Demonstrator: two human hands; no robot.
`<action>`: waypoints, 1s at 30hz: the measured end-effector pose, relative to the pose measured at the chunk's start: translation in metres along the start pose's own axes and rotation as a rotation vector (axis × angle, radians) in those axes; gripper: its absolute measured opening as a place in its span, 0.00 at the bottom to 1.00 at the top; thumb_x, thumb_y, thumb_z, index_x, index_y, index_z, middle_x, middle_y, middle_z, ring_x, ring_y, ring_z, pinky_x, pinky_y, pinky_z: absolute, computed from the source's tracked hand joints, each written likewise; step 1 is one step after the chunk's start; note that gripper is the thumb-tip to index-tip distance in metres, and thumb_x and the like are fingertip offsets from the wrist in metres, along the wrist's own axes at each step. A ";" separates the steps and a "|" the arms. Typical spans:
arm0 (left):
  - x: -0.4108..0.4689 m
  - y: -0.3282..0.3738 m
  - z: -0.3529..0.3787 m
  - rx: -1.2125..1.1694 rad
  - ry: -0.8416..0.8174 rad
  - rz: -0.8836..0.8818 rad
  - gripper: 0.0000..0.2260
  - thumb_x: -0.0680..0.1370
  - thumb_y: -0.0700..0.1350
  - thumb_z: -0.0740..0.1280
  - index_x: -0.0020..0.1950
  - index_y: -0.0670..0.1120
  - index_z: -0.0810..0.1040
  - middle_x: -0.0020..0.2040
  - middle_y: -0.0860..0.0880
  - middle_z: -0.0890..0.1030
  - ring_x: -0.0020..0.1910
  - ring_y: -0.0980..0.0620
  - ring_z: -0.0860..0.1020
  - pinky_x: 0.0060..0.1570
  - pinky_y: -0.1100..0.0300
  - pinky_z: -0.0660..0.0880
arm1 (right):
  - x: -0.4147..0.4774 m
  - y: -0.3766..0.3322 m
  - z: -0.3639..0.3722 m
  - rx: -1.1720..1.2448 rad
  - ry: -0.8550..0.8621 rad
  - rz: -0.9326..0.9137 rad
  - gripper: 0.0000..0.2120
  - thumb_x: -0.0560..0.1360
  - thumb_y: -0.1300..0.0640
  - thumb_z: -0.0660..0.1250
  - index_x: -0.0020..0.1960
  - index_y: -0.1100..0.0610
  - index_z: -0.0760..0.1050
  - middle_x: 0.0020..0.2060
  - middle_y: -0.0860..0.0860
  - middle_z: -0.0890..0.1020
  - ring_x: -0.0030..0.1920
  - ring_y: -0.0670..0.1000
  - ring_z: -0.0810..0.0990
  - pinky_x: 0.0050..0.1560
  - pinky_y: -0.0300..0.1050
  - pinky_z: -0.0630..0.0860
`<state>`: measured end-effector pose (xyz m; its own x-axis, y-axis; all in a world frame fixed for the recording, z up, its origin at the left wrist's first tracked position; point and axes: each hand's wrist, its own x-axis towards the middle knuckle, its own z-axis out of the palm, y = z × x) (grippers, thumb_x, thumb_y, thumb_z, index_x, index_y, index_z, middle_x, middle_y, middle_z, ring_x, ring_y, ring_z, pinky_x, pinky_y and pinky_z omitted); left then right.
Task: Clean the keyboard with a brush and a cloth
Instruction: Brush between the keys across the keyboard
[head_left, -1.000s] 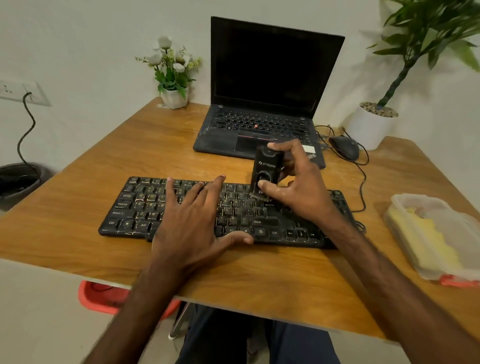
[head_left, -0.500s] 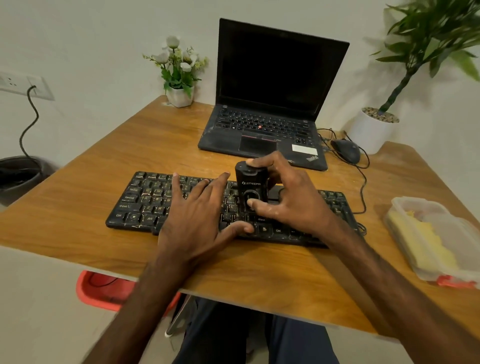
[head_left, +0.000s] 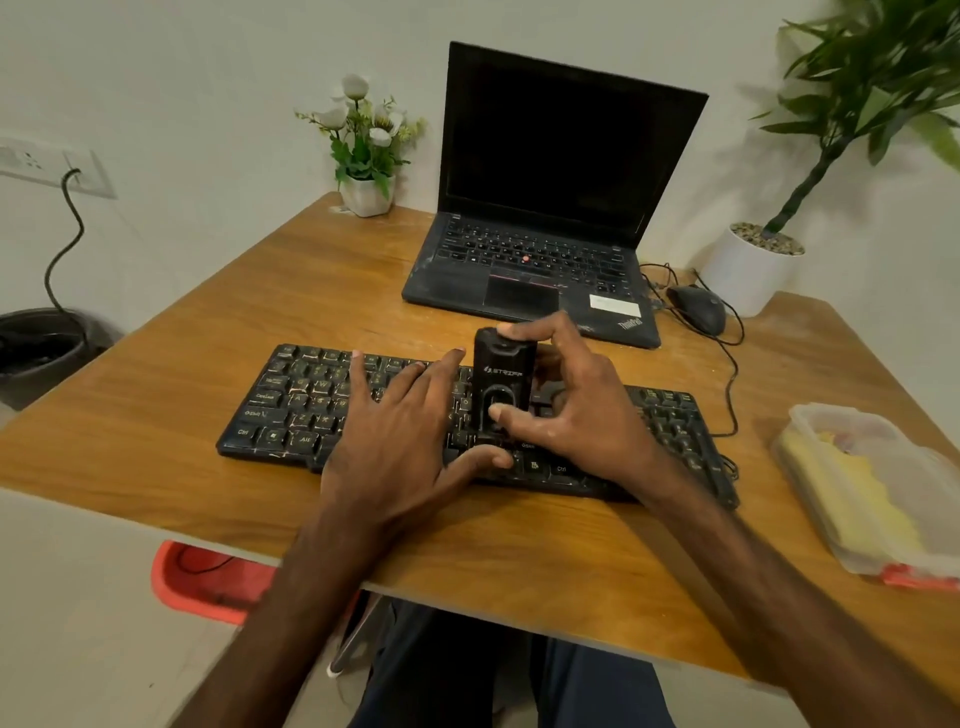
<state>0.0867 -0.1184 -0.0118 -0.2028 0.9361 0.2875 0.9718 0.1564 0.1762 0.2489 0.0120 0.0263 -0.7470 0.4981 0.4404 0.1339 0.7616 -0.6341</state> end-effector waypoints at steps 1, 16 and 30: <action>0.000 0.000 0.000 0.000 0.001 0.002 0.51 0.72 0.79 0.36 0.82 0.43 0.51 0.76 0.44 0.70 0.76 0.46 0.66 0.74 0.29 0.46 | 0.004 0.001 0.000 -0.038 0.005 -0.014 0.30 0.69 0.58 0.77 0.67 0.53 0.67 0.57 0.44 0.77 0.50 0.44 0.81 0.41 0.37 0.81; -0.001 0.001 -0.003 -0.020 -0.011 -0.004 0.53 0.69 0.79 0.32 0.82 0.44 0.50 0.77 0.43 0.69 0.77 0.47 0.65 0.75 0.31 0.46 | 0.014 0.015 -0.005 -0.069 0.116 0.060 0.30 0.70 0.58 0.77 0.66 0.50 0.66 0.54 0.45 0.78 0.48 0.40 0.80 0.39 0.33 0.78; -0.001 0.000 -0.003 -0.046 0.005 -0.008 0.51 0.72 0.78 0.34 0.82 0.43 0.54 0.74 0.43 0.73 0.73 0.47 0.71 0.74 0.30 0.47 | -0.015 -0.001 -0.013 0.020 0.009 0.022 0.30 0.69 0.58 0.78 0.64 0.46 0.66 0.56 0.42 0.77 0.53 0.44 0.81 0.43 0.39 0.82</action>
<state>0.0865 -0.1197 -0.0095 -0.2115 0.9331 0.2909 0.9636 0.1492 0.2220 0.2687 0.0090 0.0281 -0.7382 0.5184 0.4317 0.1375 0.7421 -0.6560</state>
